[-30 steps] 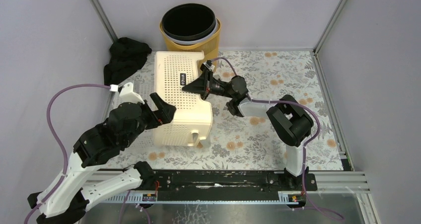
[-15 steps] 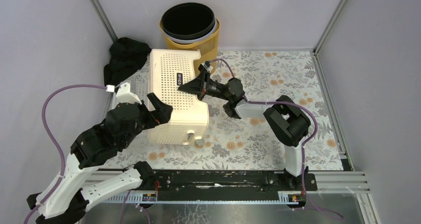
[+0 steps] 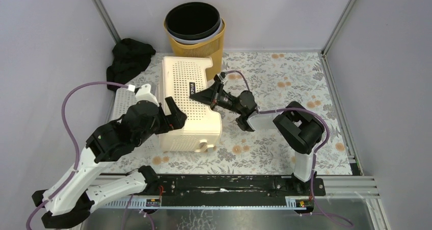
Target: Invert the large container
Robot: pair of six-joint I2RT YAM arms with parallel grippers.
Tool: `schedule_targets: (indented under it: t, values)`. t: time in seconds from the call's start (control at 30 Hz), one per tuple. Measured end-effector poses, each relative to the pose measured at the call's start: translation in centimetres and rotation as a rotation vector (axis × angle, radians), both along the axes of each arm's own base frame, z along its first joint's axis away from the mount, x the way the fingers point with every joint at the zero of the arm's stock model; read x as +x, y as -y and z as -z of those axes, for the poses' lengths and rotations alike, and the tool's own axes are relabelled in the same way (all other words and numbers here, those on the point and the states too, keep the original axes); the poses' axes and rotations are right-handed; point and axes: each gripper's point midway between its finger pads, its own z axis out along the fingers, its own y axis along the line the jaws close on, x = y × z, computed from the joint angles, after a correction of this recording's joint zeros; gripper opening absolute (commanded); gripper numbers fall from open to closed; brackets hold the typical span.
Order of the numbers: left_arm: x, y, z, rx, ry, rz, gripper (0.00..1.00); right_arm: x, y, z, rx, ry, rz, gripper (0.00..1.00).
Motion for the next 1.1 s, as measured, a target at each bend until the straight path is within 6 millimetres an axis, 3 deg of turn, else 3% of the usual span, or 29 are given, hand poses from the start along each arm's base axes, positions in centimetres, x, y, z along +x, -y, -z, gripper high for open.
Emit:
schedule_targets:
  t: [0.47,0.67,0.93,1.1]
  values:
    - [0.7,3.9,0.2,-0.069,-0.047,0.072,1.0,-0.4,5.9,1.3,-0.026,0.012,0.12,0.0]
    - [1.0,4.7,0.2,-0.081,-0.051,0.087,1.0,-0.3,8.1,1.9,-0.03,0.007,0.157,0.01]
    - [0.9,4.8,0.4,-0.082,-0.057,0.093,1.0,-0.6,9.4,2.7,-0.033,-0.005,0.159,0.4]
    - [0.9,4.8,0.5,-0.08,-0.059,0.093,1.0,-0.8,10.4,4.1,-0.06,-0.035,0.174,0.5]
